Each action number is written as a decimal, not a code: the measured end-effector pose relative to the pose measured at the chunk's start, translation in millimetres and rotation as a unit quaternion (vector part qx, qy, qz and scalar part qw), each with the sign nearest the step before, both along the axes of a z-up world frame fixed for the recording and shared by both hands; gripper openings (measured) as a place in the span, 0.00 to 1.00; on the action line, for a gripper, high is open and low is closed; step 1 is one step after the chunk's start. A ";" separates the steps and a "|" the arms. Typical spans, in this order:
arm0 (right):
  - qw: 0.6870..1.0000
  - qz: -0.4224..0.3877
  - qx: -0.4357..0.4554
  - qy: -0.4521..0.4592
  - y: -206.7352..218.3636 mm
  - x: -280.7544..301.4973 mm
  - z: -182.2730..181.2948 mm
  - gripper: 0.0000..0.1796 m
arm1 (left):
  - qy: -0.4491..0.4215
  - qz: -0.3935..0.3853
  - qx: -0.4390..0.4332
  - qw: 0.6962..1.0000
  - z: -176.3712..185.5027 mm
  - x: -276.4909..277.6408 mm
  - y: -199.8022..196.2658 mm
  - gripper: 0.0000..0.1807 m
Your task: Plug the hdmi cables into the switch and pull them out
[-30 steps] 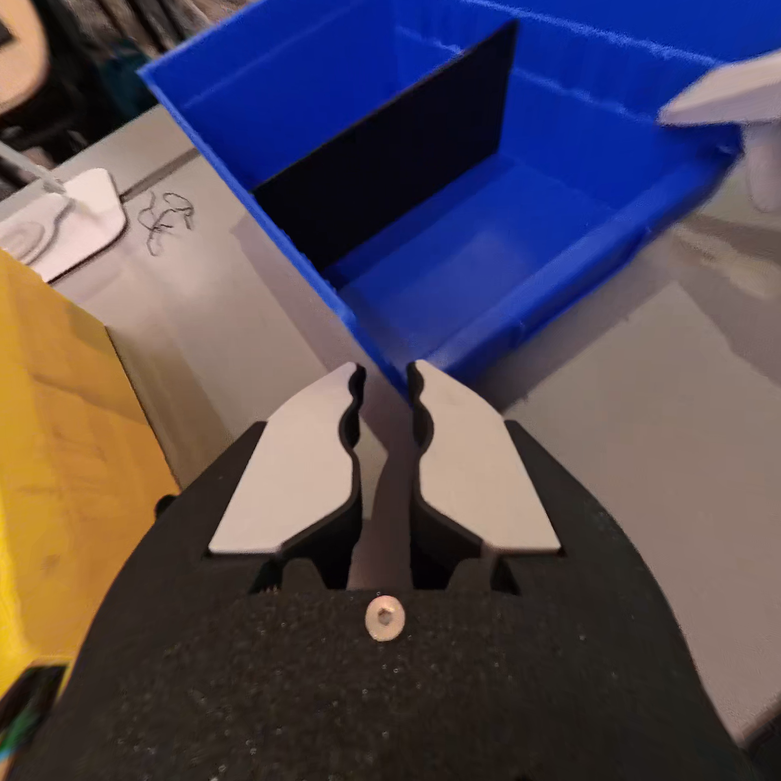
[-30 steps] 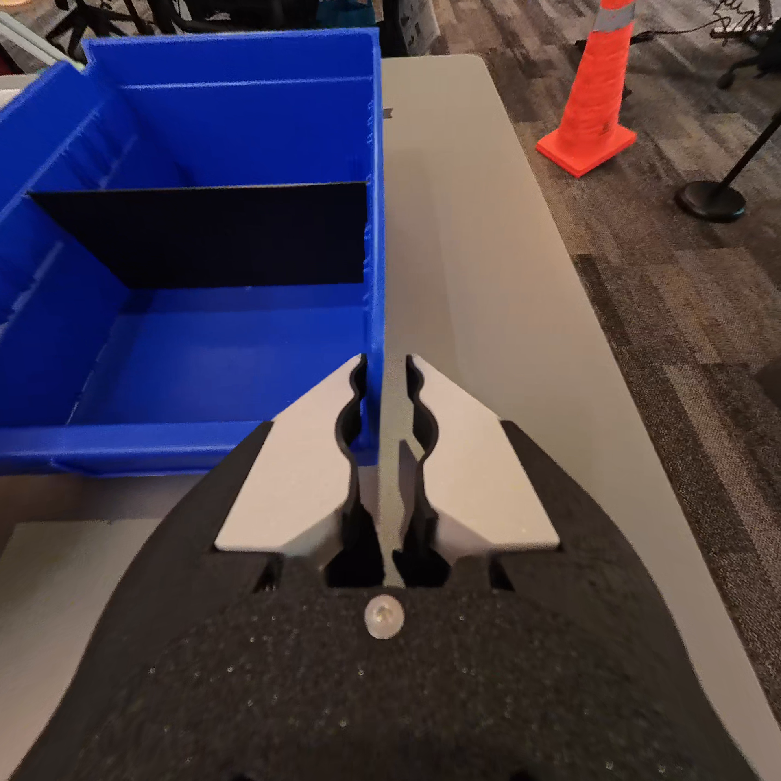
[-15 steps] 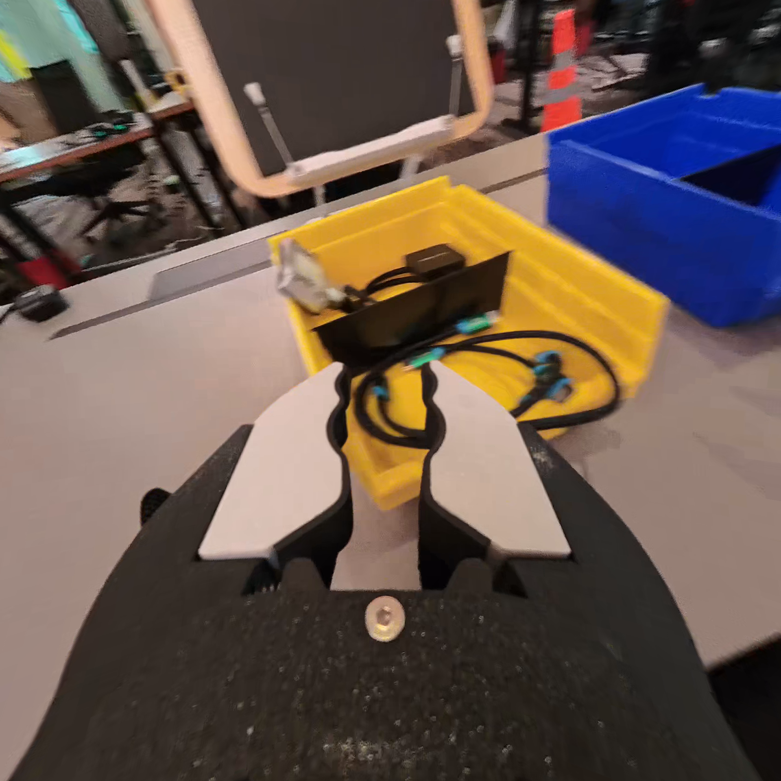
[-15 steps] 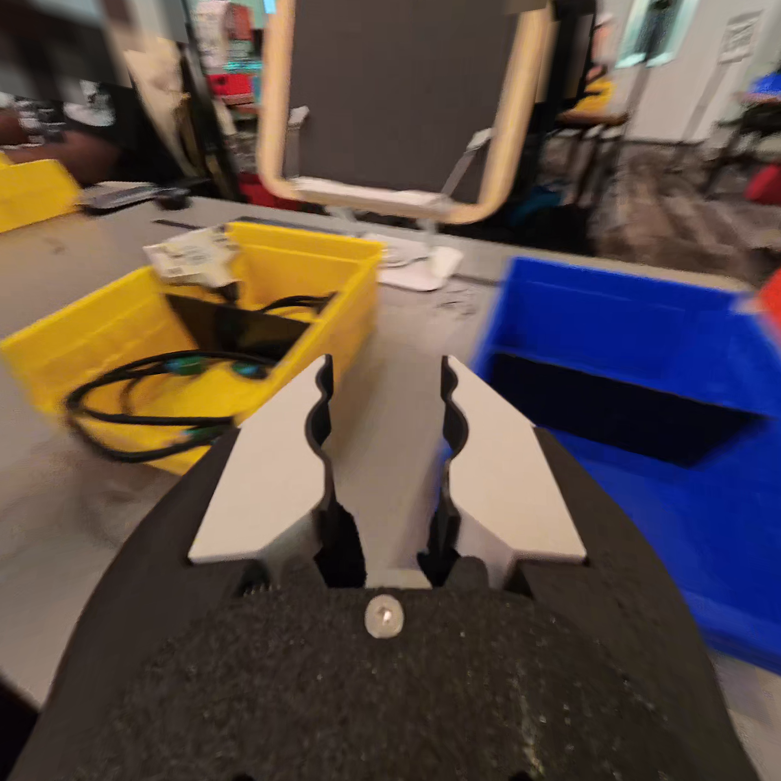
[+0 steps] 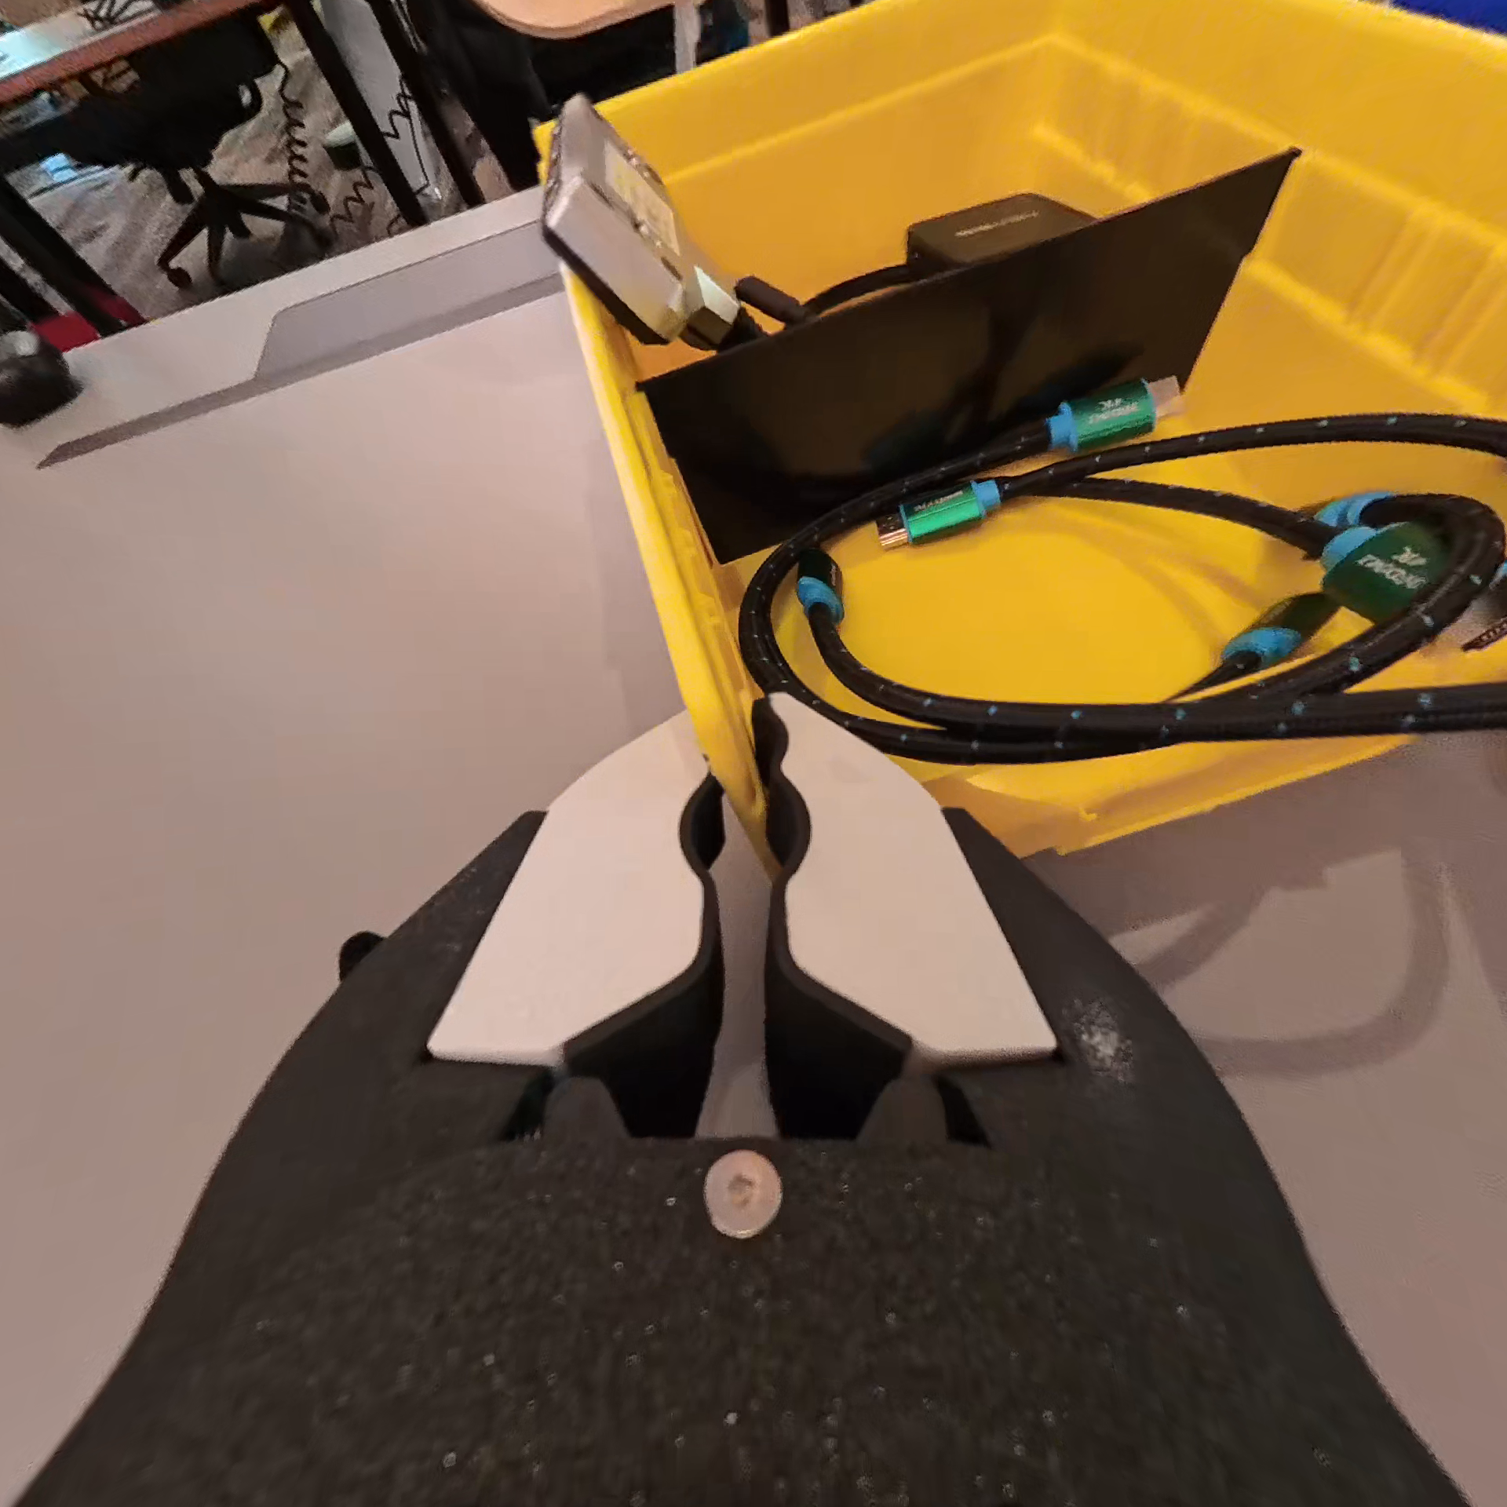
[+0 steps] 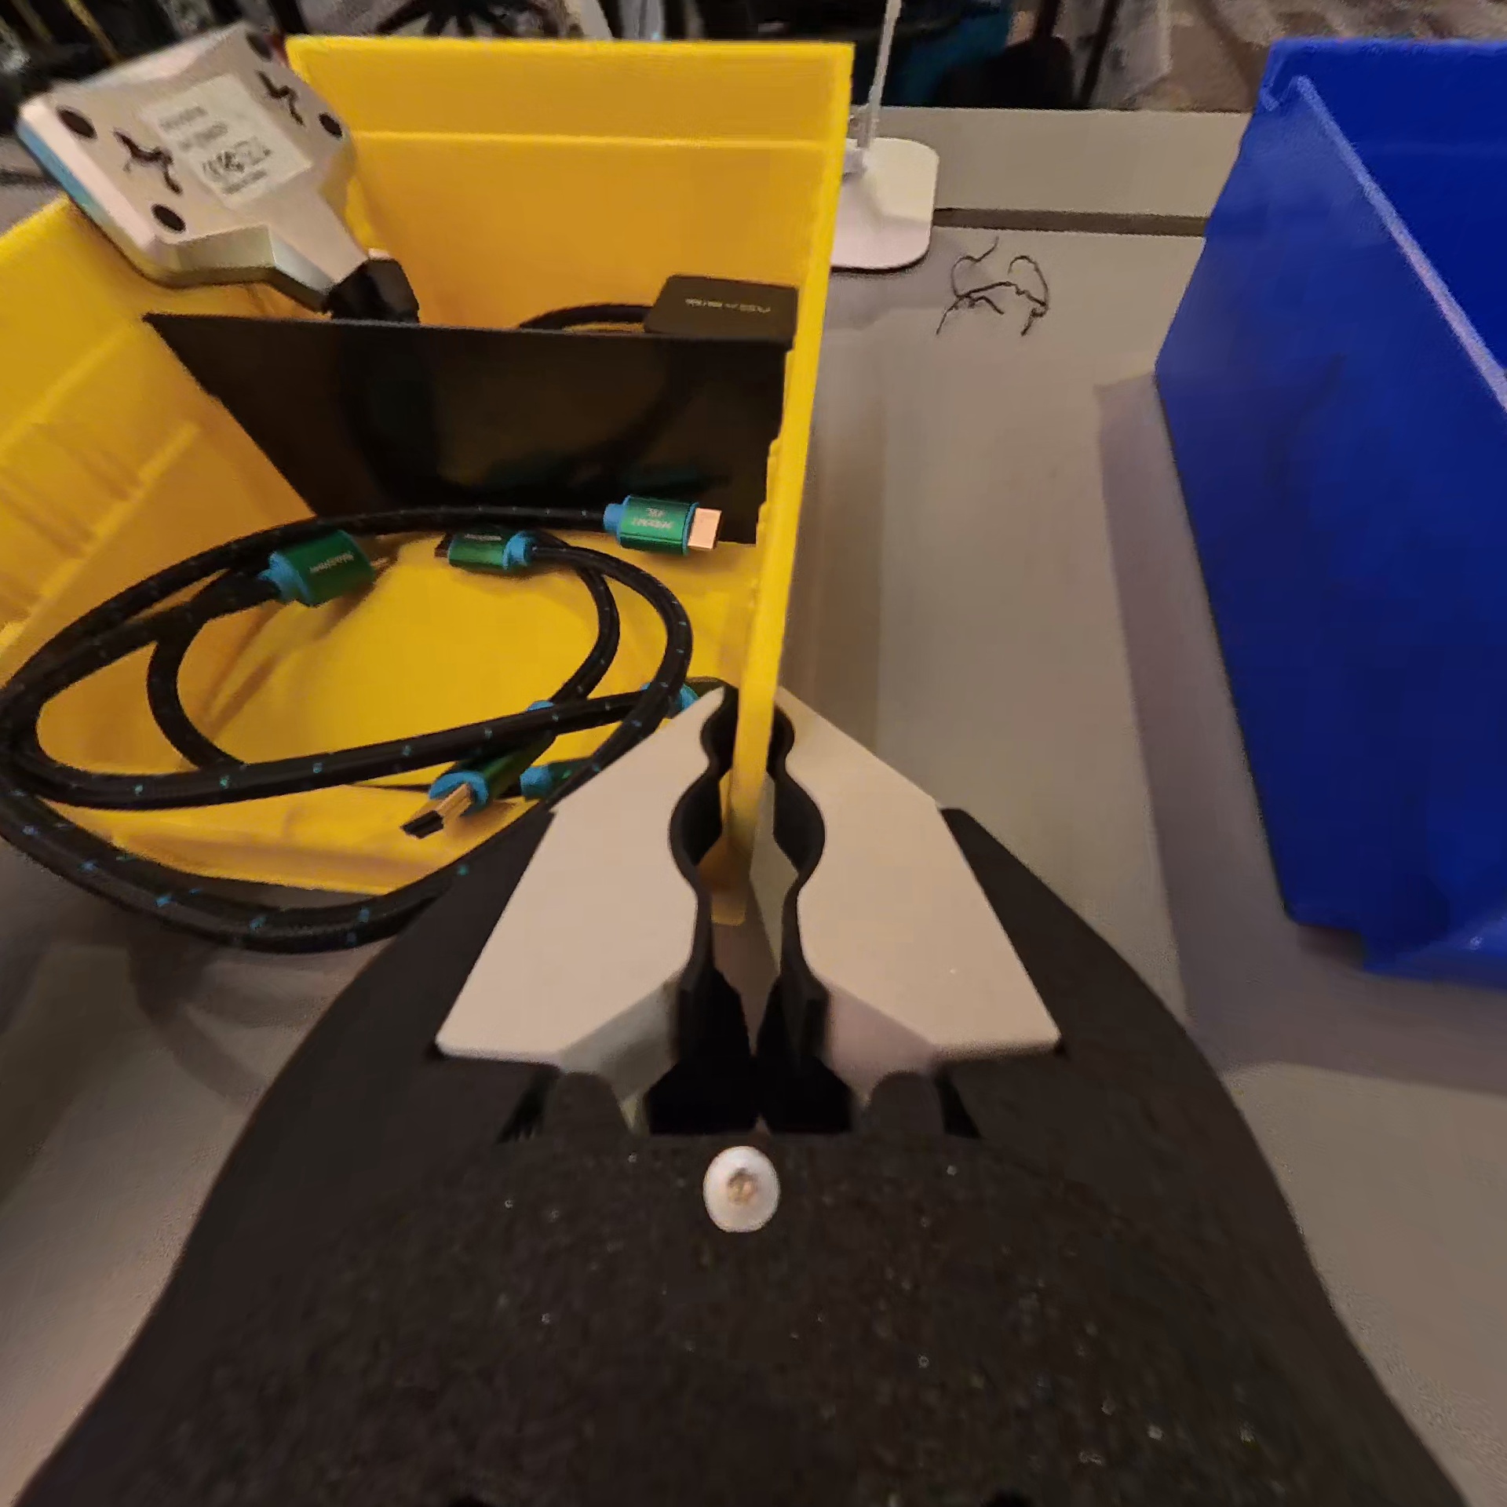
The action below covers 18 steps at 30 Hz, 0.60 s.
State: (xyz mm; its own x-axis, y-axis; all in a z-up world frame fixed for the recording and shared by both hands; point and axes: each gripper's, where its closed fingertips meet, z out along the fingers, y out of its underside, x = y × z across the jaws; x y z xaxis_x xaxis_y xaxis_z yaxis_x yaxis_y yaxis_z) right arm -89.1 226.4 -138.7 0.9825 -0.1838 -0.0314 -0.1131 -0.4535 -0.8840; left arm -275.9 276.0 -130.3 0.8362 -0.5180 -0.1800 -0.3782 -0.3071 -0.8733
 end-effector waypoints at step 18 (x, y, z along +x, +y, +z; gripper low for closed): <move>0.998 0.041 0.014 -0.044 92.0 -214.3 1.8 0.03 | -0.064 0.075 0.018 0.995 16.6 -211.9 100.1 0.01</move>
State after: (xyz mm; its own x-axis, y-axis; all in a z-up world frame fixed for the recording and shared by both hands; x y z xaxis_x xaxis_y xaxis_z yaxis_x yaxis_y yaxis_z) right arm -303.4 318.5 -136.8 0.9934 -0.1027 0.0512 0.0016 -0.4335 -0.9011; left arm -487.8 376.1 -113.7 0.9207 -0.3812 -0.0831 -0.2154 -0.3191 -0.9229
